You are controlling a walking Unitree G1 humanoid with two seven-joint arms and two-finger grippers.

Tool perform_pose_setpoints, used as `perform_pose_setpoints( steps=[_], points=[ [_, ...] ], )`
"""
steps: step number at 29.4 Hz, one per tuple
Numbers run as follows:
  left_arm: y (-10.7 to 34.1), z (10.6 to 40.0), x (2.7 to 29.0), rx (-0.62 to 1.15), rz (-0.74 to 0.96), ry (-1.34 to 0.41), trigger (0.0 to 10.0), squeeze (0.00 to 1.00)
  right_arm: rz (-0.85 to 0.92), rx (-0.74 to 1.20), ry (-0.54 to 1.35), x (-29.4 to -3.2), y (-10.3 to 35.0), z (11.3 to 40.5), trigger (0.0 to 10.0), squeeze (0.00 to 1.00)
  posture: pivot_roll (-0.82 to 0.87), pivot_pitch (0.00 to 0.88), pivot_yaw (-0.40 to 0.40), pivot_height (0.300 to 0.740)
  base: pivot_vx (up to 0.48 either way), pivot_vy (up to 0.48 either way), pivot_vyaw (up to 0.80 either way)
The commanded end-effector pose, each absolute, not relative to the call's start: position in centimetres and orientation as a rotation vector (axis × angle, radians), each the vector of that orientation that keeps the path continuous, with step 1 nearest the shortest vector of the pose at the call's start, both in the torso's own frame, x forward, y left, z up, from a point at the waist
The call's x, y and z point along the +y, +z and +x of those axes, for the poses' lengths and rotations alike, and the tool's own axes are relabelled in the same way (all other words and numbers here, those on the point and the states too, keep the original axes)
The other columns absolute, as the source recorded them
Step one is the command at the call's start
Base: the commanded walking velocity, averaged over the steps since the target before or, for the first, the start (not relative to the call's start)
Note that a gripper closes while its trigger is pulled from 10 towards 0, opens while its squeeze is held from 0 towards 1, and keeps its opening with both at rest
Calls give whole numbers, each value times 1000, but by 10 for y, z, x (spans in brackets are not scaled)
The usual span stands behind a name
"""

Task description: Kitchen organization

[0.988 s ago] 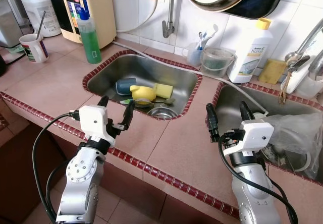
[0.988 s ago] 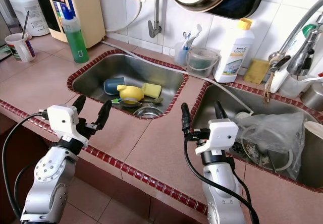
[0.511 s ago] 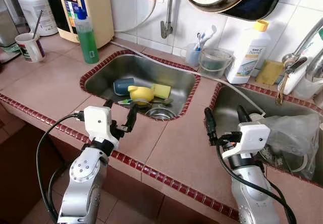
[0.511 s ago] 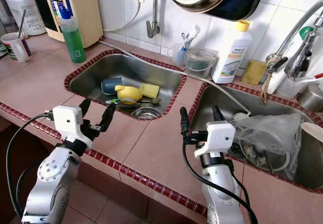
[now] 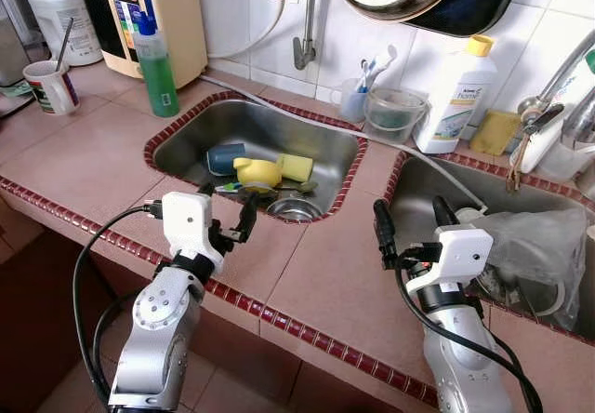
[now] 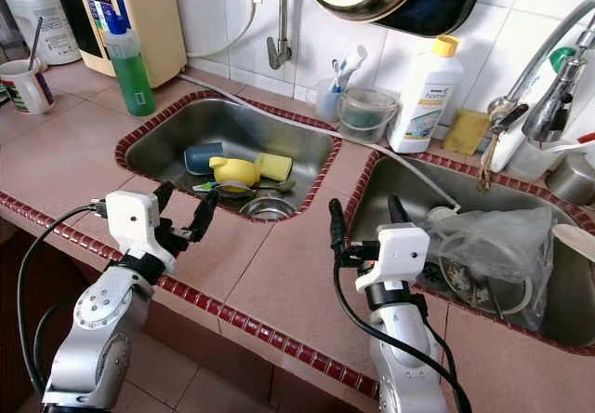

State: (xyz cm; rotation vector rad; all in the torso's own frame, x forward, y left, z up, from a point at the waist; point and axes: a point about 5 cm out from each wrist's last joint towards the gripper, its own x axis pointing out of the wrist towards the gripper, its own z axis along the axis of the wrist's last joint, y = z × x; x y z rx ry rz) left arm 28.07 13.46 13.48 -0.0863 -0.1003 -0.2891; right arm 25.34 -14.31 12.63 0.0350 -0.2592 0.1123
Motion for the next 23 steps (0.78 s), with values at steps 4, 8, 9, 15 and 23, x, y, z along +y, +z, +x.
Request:
perform_pose_setpoints(
  steps=[4, 8, 9, 15, 23],
  points=[
    [140, 282, 133, -101, -85, -289, 10000, 0, 32, -243, 118, -144, 124, 254, 10000, 0, 20, 35, -53, 740, -342, 0, 0],
    [140, 282, 133, -100, -89, -294, 10000, 0, 29, -236, 121, -144, 122, 254, 10000, 0, 20, 35, -53, 740, -343, 0, 0],
    [141, 282, 133, -101, -89, -294, 10000, 0, 30, -236, 122, -144, 122, 254, 10000, 0, 25, 41, -49, 740, -345, 0, 0],
    [143, 283, 133, -102, -87, -293, 10000, 0, 34, -233, 123, -143, 121, 254, 10000, 0, 28, 42, -44, 740, -345, 0, 0],
    [146, 284, 133, -118, -101, -307, 10000, 0, 16, -224, 141, -140, 118, 253, 10000, 0, 30, 45, -42, 740, -207, 0, 0]
  ],
)
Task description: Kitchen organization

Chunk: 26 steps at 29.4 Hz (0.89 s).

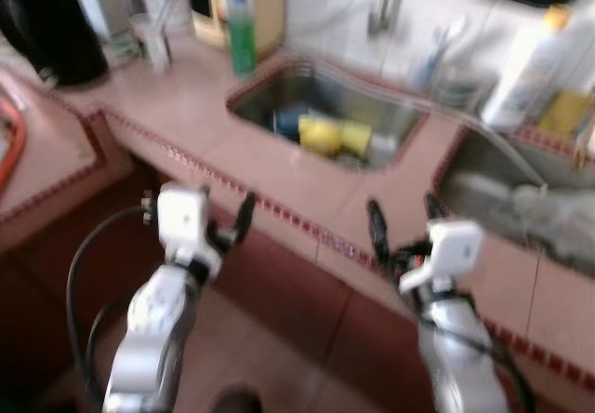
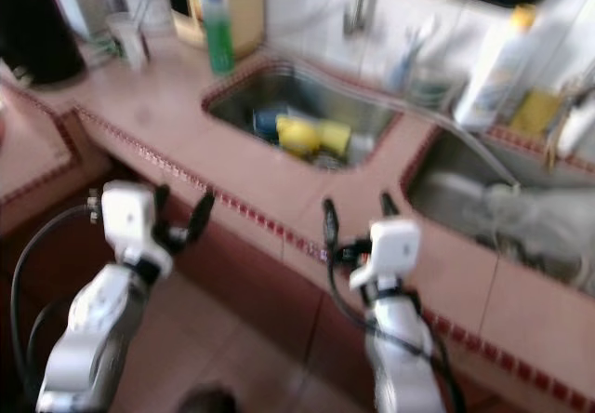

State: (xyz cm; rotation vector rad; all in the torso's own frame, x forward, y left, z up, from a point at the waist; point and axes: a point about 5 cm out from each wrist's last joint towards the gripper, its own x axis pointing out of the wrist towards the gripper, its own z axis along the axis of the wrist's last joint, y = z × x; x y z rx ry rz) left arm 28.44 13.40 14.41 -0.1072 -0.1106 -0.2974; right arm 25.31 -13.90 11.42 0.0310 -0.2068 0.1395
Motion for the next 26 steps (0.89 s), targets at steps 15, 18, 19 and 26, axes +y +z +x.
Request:
perform_pose_setpoints(
  steps=[15, 18, 19, 26],
  points=[
    [104, 273, 132, -76, 52, -456, 10000, 0, -124, -61, 572, -121, 75, 247, 10000, 0, 54, 51, -58, 740, 0, 0, 0],
    [79, 266, 131, -15, 127, -506, 10000, 0, -117, 59, 714, -119, 54, 242, 10000, 0, 65, 57, -70, 740, 0, 0, 0],
    [76, 266, 132, -8, 133, -509, 10000, 0, -122, 70, 726, -119, 51, 242, 10000, 0, 65, 57, -70, 740, 0, 0, 0],
    [14, 250, 138, 235, 165, -502, 10000, 0, -139, 323, 652, -142, -2, 238, 10000, 0, 89, 65, -98, 740, 0, 0, 0]
  ],
)
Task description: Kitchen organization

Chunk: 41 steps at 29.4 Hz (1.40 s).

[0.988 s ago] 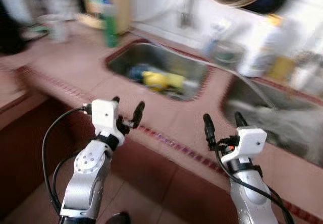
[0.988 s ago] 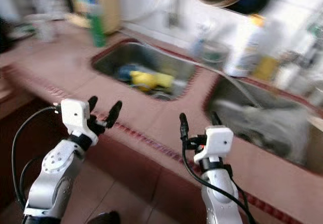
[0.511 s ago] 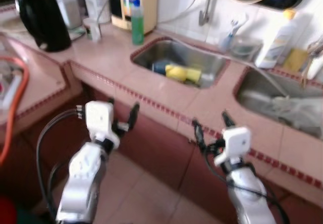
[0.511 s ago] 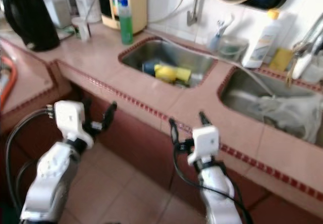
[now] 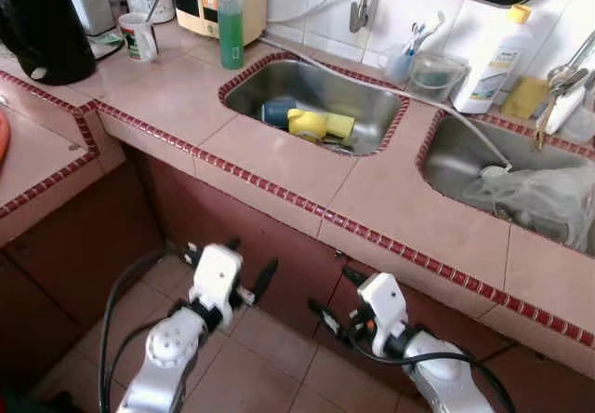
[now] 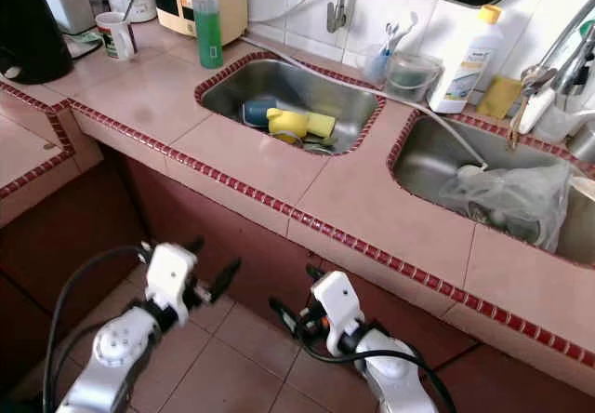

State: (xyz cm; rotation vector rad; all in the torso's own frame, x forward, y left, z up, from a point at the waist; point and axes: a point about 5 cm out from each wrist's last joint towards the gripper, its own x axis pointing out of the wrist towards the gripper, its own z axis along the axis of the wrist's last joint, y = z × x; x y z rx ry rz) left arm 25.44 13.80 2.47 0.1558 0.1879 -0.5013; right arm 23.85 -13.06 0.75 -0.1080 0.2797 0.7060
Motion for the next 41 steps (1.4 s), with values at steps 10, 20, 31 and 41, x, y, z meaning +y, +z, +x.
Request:
perform_pose_setpoints(
  steps=[10, 20, 31, 41],
  points=[
    [-55, 211, 156, 595, 234, -301, 10000, 0, -191, 656, 293, -182, -56, 210, 10000, 0, 115, 57, -118, 740, 0, 0, 0],
    [-91, 167, 148, 915, 274, -298, 10000, 0, -94, 954, 148, -188, -92, 158, 10000, 0, 91, 23, -84, 740, 0, 0, 0],
    [-87, 177, 129, 881, 351, -448, 10000, 0, -44, 1030, 90, -180, -100, 142, 10000, 0, 57, 0, -45, 740, 0, 0, -242],
    [-89, 174, 136, 900, 342, -409, 10000, 0, -42, 1029, 122, -173, -101, 143, 10000, 0, 60, 0, -44, 740, 0, 0, -694]
  ],
)
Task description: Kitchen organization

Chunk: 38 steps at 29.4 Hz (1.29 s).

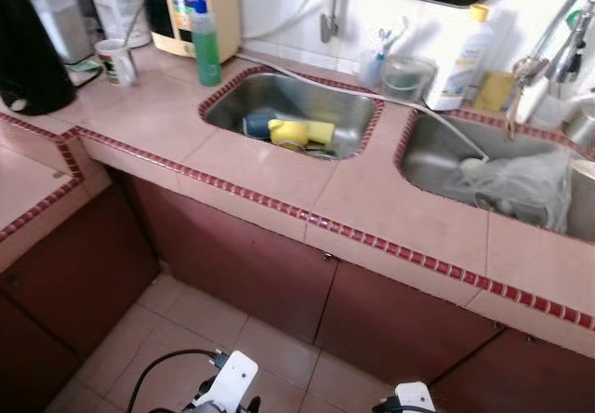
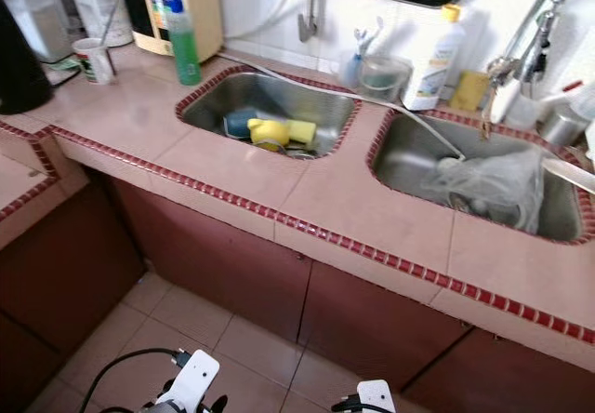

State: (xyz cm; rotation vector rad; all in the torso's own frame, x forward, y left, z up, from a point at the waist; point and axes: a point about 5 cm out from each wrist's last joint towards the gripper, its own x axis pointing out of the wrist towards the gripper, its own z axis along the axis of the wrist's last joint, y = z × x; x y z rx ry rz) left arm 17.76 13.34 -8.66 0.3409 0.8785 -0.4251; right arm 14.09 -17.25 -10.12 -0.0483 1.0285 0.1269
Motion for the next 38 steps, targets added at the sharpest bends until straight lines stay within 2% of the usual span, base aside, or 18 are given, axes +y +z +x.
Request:
perform_pose_setpoints(
  steps=[1, 7, 12, 30, 38],
  points=[
    [-89, 173, 138, 904, 337, -399, 10000, 0, -41, 1030, 123, -173, -101, 143, 10000, 0, 65, 0, -46, 740, 0, 0, -694],
    [-90, 171, 140, 910, 312, -382, 10000, 0, -28, 1037, 113, -173, -101, 143, 10000, 0, 66, 4, -49, 740, 0, 0, -674],
    [-90, 171, 141, 914, 299, -376, 10000, 0, -20, 1034, 98, -174, -101, 143, 10000, 0, 67, 6, -52, 740, 0, -403, -624],
    [-93, 166, 144, 943, 300, -359, 10000, 0, -22, 1037, 89, -176, -101, 141, 10000, 0, 65, 8, -58, 740, 0, -480, 0],
    [-95, 163, 147, 966, 286, -323, 10000, 0, -9, 1054, 71, -177, -103, 138, 10000, 0, 64, 9, -61, 740, 0, 0, -477]
  ],
)
